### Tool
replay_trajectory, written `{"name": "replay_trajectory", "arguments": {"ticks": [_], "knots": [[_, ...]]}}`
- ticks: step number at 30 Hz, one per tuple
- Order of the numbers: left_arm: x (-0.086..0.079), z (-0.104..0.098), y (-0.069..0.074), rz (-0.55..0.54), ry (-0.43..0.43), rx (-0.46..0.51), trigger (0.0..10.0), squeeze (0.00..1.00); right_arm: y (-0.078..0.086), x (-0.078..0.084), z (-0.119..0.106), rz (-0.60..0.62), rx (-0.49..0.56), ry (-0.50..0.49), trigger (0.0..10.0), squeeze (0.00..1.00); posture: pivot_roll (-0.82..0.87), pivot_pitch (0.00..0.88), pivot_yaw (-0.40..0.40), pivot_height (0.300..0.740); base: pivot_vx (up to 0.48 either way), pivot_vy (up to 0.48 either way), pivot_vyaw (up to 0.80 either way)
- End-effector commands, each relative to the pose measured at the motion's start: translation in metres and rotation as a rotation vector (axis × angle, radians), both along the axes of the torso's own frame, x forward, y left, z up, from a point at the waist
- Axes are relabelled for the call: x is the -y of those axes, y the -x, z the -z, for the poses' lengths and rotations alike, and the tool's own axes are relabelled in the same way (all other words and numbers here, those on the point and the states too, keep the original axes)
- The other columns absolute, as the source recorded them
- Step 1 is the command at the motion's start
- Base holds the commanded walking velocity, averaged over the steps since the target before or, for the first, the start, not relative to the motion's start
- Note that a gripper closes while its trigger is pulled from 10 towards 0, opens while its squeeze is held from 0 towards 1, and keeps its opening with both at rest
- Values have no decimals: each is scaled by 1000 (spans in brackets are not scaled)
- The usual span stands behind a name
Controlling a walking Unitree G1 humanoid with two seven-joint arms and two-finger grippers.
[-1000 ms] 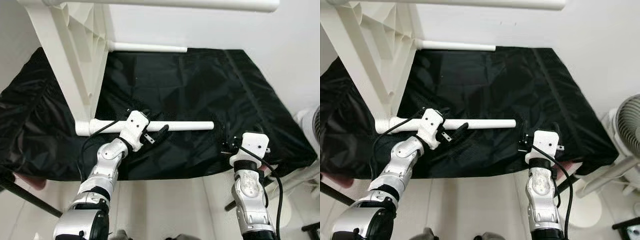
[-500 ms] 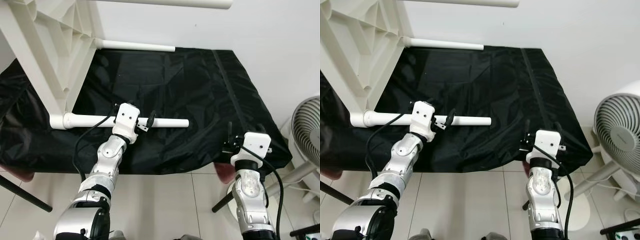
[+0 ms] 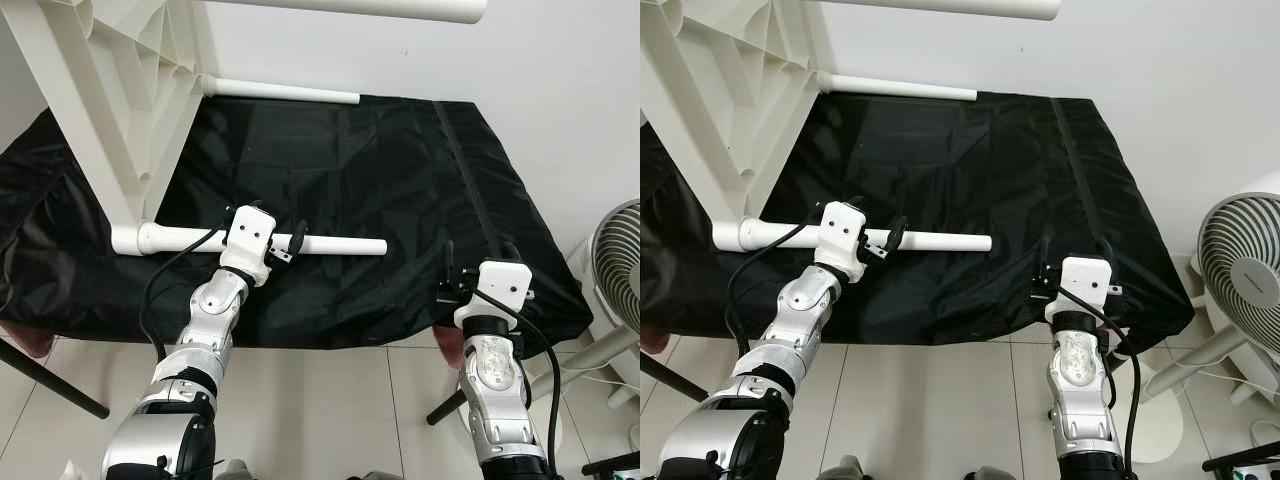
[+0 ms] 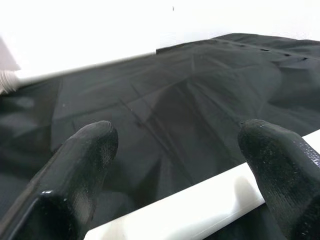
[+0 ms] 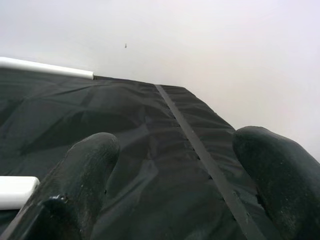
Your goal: Building children table
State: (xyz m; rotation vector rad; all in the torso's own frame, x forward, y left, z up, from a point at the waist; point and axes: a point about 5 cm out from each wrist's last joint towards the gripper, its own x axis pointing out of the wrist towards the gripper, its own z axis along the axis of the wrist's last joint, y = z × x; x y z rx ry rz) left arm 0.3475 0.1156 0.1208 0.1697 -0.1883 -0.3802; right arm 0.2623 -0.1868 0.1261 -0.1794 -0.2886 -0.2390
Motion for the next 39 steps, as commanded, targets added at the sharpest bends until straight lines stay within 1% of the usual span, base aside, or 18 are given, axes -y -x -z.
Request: {"name": "replay_trajectory", "arguments": {"ticks": [1,10,18,26,28,34,39], "knots": [[-5,1,-1,-91,38,-12,10000,0,0,1,1,4,-8,11,10000,0,12,0,5,740,0,0,0],[-8,-1,-3,-106,53,-12,10000,0,0,0,0,2,-7,14,10000,0,13,0,8,740,0,0,0],[-7,-3,-2,-100,60,-5,10000,0,-1,1,-1,6,-3,19,10000,0,14,0,7,740,0,0,0],[-8,-9,-3,-89,92,14,10000,0,-3,0,-3,1,3,23,10000,0,21,0,1,740,0,0,0],[-9,-9,-4,-97,107,5,10000,0,-3,0,-4,-2,4,22,10000,0,19,0,1,740,0,0,0],[-10,-8,-4,-101,110,-9,10000,0,-2,0,-3,-1,2,20,10000,0,18,0,2,740,0,0,0],[-11,-7,-4,-102,110,-14,10000,0,-2,0,-2,0,-3,19,10000,0,17,0,2,740,0,320,0]]}}
